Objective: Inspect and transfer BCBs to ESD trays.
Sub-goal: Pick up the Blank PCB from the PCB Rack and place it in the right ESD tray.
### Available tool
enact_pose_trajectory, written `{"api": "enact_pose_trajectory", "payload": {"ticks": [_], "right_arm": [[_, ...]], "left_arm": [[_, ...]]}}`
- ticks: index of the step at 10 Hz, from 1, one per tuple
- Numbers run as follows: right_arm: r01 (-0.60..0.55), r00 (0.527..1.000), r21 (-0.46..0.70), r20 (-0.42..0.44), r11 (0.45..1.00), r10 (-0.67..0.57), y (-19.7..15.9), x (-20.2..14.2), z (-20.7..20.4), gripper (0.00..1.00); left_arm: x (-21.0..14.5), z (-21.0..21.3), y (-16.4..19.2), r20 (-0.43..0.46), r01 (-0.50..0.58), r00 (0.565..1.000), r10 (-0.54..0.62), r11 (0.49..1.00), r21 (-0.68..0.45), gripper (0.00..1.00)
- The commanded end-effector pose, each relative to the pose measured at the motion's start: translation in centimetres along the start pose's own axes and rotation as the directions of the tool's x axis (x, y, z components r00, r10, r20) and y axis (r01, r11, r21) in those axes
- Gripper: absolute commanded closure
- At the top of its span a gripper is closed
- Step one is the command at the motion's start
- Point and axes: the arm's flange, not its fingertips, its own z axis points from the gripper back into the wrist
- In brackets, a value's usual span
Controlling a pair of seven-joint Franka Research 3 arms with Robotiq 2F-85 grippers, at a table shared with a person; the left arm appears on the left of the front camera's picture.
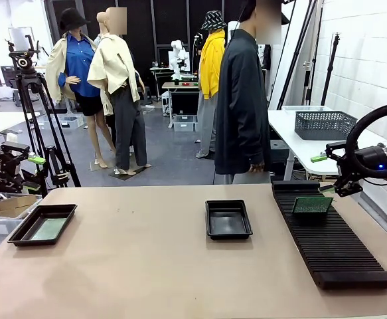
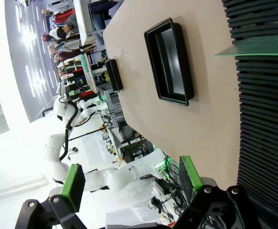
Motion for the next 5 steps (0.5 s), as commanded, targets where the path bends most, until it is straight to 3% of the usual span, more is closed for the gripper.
{"api": "enact_pose_trajectory", "payload": {"ticks": [1, 4, 5], "right_arm": [[-0.003, 1.000, -0.020, 0.002, 1.000, 0.003, 0.0, -0.3, -0.2, 0.00], [0.000, 1.000, 0.000, 0.000, 1.000, 0.000, 0.0, 0.0, 0.0, 0.00], [-0.073, 0.997, -0.068, 0.009, 0.995, 0.074, 1.4, 1.4, 0.0, 0.00]], "left_arm": [[0.0, 0.1, -0.2, -0.009, 0.002, 1.000, -0.002, 1.000, 0.001, 0.00], [0.0, 0.1, -0.2, -0.009, 0.002, 1.000, -0.002, 1.000, 0.001, 0.00], [0.0, 0.1, -0.2, -0.009, 0.002, 1.000, -0.002, 1.000, 0.001, 0.00]]}}
